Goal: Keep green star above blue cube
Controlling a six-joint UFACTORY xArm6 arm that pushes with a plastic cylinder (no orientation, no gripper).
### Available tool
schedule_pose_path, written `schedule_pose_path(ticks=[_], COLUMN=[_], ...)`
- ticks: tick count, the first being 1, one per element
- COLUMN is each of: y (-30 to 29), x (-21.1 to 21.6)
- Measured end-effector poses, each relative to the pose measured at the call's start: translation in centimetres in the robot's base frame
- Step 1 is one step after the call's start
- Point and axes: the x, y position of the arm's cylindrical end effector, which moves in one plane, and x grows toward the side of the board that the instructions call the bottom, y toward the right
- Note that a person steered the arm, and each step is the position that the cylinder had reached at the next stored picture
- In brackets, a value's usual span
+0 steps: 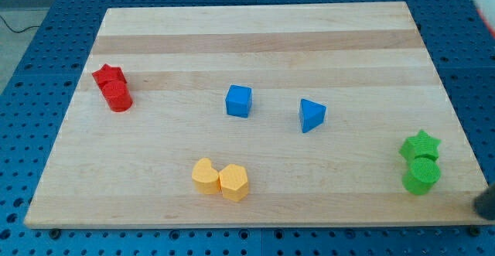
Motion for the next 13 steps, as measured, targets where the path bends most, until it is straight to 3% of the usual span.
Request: schedule_pose_path(ticks=[2,4,8,10,12,13], y=[-10.3,-3.8,-3.1,-6.8,-5.2,-11.3], x=[-1.4,-1.4,-8.9,-12.7,-14.7,-17.7])
